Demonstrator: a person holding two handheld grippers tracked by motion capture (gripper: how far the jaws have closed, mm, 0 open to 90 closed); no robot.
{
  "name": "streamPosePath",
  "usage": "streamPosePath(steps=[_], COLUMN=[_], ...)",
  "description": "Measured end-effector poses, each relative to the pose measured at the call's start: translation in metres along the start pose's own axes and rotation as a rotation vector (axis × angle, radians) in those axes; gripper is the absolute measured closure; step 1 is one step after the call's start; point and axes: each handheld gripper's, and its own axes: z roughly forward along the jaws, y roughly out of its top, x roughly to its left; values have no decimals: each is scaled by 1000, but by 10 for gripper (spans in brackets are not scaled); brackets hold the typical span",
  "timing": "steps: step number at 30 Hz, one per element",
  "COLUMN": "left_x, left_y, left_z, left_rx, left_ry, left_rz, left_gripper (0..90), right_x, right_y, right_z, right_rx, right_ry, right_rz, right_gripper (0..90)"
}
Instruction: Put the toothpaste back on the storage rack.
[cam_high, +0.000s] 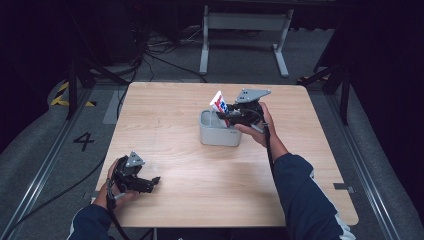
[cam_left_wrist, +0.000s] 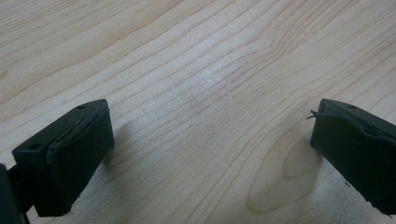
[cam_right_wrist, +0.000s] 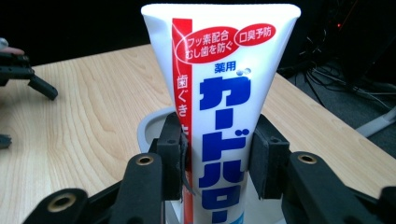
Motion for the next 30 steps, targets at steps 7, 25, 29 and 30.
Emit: streamPosePath(steps=[7, 25, 29, 30], left_x=[0, 0, 0, 0], left_y=[0, 0, 0, 0], left_z=[0, 0, 0, 0], left_rx=[0, 2, 2, 2], left_ry=[0, 1, 2, 1], left_rz=[0, 0, 0, 0], left_gripper=[0, 0, 0, 0], right_x=[1, -4, -4, -4], right_y=[-7, -20, -22, -22], right_z=[0, -7, -9, -10], right_rx=[46, 118, 117, 116], right_ry=[-4, -12, -7, -6], right_rz=[-8, 12, 16, 18], right_gripper=[618, 595, 587, 583])
